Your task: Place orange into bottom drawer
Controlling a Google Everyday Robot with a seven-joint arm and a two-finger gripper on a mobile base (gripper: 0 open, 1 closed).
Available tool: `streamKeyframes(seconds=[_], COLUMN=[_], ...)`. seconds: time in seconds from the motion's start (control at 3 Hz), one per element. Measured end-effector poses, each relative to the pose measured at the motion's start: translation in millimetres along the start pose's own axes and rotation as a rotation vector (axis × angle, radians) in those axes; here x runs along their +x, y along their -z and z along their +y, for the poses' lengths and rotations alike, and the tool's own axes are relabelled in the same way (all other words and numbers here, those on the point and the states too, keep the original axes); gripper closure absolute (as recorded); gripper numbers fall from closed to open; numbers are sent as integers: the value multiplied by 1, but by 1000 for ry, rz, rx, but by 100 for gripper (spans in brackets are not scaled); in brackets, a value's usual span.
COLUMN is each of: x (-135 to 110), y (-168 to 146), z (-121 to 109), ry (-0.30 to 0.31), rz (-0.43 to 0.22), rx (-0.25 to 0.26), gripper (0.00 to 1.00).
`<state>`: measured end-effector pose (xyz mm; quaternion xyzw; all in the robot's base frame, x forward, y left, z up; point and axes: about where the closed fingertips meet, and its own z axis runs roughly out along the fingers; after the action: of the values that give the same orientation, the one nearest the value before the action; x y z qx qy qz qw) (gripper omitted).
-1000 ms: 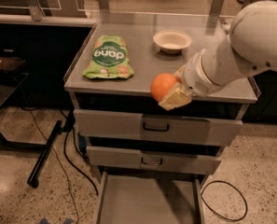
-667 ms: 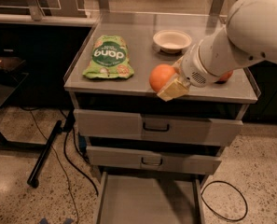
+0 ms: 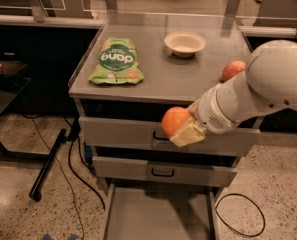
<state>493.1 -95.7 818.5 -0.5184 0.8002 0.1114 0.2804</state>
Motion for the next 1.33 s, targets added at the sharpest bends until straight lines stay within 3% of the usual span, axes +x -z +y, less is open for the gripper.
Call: streamKeyframes(seconds=[0.33, 0.67, 1.33], x=[9, 25, 108], y=[-5, -13, -73], z=[6, 14, 49], ry=[-15, -68, -288], rz=[11, 16, 40], rx=[-16, -42, -161], gripper=[100, 100, 100])
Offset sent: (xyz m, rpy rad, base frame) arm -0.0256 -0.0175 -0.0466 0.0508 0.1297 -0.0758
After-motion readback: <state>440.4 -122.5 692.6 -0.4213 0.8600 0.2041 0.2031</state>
